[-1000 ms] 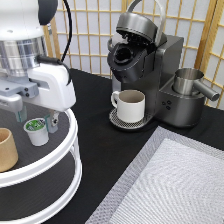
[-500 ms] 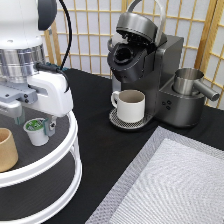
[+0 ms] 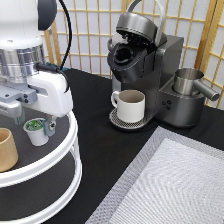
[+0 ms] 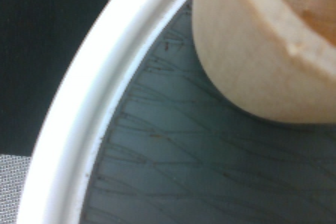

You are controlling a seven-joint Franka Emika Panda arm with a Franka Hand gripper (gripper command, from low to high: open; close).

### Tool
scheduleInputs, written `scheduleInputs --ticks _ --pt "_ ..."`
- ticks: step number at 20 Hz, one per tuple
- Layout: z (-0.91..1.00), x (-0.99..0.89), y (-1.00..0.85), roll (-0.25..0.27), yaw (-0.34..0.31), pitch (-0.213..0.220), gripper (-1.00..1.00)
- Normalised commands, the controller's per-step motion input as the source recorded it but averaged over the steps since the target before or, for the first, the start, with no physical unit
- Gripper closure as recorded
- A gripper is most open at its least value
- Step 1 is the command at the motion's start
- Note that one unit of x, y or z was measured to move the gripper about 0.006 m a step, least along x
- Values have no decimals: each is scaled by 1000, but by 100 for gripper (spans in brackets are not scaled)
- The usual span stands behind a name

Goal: Make coffee

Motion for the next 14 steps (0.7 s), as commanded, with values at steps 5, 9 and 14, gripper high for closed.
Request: scheduleInputs --ticks 5,9,14 --pt "75 0 -163 83 0 -6 100" --pt "393 46 -105 85 0 -5 100" --pt "903 65 272 56 28 0 100"
